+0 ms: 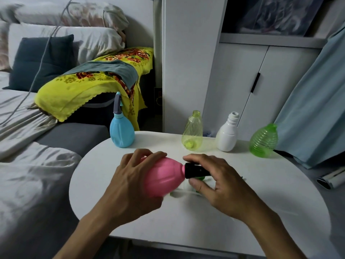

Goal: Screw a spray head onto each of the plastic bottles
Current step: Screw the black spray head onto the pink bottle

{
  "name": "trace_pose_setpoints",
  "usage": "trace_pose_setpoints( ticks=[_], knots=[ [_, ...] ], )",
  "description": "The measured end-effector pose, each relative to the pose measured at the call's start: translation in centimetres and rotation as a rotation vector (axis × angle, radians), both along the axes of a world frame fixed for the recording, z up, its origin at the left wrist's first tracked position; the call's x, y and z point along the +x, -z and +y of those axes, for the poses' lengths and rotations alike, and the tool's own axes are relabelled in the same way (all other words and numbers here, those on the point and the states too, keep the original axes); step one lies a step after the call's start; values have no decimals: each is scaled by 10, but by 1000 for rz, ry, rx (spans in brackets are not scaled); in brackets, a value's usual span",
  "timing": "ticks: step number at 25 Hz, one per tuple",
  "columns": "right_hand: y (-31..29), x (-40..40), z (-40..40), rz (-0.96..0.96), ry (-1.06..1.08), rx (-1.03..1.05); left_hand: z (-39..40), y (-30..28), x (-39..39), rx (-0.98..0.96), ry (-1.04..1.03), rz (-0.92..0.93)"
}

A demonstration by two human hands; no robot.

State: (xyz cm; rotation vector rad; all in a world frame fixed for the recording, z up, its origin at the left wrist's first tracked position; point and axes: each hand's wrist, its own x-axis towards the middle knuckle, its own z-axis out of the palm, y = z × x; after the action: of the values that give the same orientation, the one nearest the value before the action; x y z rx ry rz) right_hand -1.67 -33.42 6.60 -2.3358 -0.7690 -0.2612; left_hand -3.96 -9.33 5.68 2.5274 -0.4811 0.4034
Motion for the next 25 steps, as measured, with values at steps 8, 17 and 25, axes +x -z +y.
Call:
trace_pose_setpoints(
  ticks=[8, 17, 25],
  knots=[
    [-10, 5, -5, 138, -135, 178, 6, -6, 1, 45, 64, 43],
    [-7, 4, -1, 138, -172, 217, 9, -9, -3, 32, 45, -8],
    [-3, 6, 4, 167, -76, 309, -1, -7, -2, 224, -113, -229]
  ],
)
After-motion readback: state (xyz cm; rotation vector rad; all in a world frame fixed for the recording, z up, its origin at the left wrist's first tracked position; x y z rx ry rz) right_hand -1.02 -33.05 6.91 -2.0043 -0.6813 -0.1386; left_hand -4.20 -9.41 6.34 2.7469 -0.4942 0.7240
